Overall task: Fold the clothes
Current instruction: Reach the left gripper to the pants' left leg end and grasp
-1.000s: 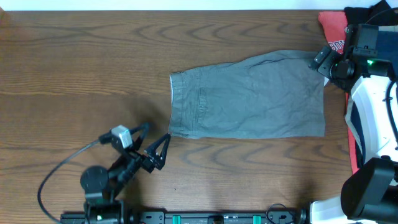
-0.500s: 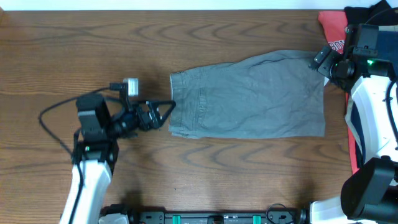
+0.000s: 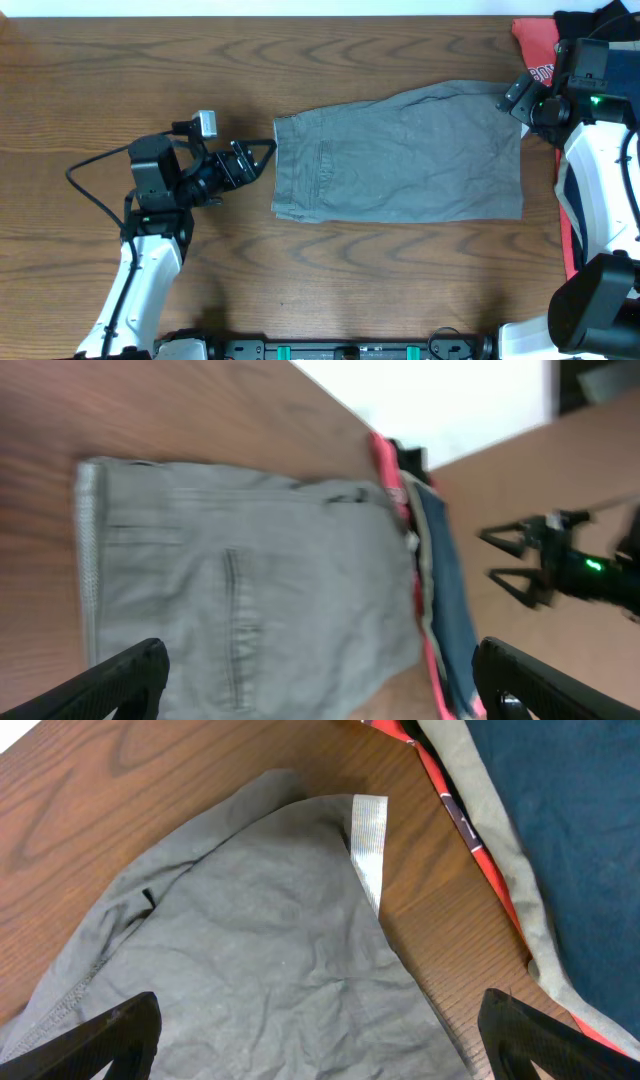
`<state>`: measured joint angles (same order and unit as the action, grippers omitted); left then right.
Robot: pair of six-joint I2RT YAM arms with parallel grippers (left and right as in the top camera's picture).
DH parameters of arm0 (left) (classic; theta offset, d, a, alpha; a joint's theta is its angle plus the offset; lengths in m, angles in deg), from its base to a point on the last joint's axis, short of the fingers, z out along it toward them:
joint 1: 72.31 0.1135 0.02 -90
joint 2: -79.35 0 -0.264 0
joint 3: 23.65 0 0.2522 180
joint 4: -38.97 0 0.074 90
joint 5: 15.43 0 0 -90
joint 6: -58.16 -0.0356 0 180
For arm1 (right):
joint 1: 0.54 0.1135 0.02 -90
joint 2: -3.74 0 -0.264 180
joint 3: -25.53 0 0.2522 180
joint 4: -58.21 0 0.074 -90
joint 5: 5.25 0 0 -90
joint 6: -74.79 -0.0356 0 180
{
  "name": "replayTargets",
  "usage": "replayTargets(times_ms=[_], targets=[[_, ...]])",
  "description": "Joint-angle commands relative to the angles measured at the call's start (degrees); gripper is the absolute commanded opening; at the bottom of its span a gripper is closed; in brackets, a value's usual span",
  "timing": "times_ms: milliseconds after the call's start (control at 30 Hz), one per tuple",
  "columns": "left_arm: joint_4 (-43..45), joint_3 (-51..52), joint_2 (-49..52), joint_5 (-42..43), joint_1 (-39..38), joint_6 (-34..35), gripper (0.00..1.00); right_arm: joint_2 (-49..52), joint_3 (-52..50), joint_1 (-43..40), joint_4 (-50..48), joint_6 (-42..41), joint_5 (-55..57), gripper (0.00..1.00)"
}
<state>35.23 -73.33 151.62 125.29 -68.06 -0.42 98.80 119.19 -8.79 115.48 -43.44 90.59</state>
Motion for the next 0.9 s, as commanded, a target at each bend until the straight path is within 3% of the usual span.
replayTargets(times_ms=[0, 200, 367, 633, 867], targets=[[-6.32, -5.35, 2.45, -9.46, -0.85, -5.31, 0.98, -0.76, 0.87, 0.07, 0.0, 0.42, 0.11, 0.99], [-32.22, -20.79, 10.45, -27.04, -3.96, -19.02, 0.98, -0.76, 0.9, 0.07, 0.02, 0.42, 0.11, 0.99], [-41.2, -29.51, 15.52, -34.93, -5.38, -21.62, 0.98, -0.76, 0.87, 0.04, 0.02, 0.42, 0.11, 0.99], [-39.39, -29.38, 18.16, -33.75, -5.42, -21.22, 0.98, -0.76, 0.87, 0.07, 0.0, 0.42, 0.11, 0.99], [-37.48, -27.93, 22.32, -18.29, -5.42, -21.33, 0.98, -0.76, 0.87, 0.07, 0.02, 0.42, 0.11, 0.99]])
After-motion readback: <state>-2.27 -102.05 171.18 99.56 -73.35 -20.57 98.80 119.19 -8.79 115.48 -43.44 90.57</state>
